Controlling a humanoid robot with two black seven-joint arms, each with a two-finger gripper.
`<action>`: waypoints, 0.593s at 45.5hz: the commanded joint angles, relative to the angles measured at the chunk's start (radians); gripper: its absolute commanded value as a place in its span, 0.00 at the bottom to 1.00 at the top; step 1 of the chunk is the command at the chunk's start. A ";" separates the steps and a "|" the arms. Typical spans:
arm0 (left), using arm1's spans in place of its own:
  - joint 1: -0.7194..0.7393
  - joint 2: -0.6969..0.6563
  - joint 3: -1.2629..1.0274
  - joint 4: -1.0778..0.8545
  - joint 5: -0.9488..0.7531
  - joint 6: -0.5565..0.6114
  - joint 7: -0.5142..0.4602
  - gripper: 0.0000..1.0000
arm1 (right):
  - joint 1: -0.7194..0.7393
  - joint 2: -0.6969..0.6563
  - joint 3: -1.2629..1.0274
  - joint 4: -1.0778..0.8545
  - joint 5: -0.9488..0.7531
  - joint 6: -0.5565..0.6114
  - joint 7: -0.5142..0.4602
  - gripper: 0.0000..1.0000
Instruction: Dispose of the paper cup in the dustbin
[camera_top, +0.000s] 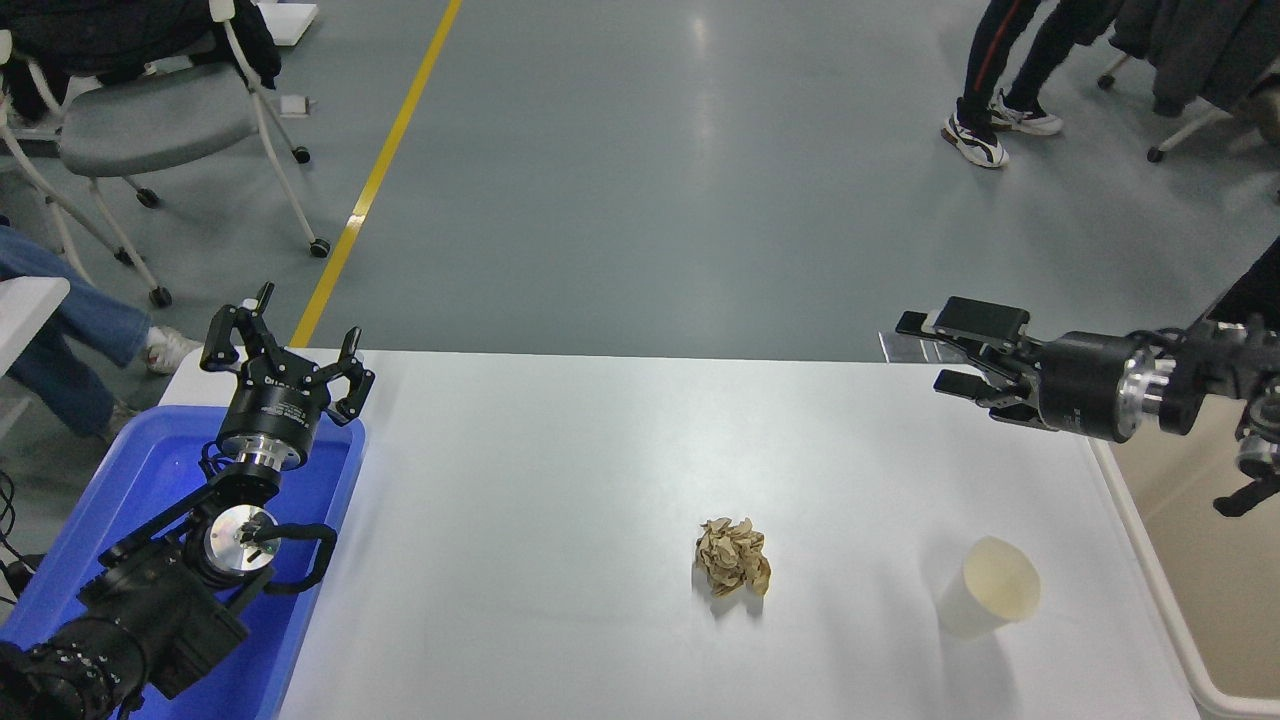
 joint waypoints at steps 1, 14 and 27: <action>0.000 0.000 0.000 0.001 0.000 0.000 0.000 1.00 | 0.150 0.018 -0.196 0.037 -0.245 0.076 -0.058 1.00; 0.000 -0.002 0.000 -0.001 0.000 0.000 0.000 1.00 | 0.227 0.102 -0.339 0.031 -0.325 0.196 -0.057 1.00; 0.000 -0.002 0.000 -0.001 0.001 0.000 0.001 1.00 | 0.219 0.134 -0.402 -0.007 -0.486 0.187 -0.055 0.97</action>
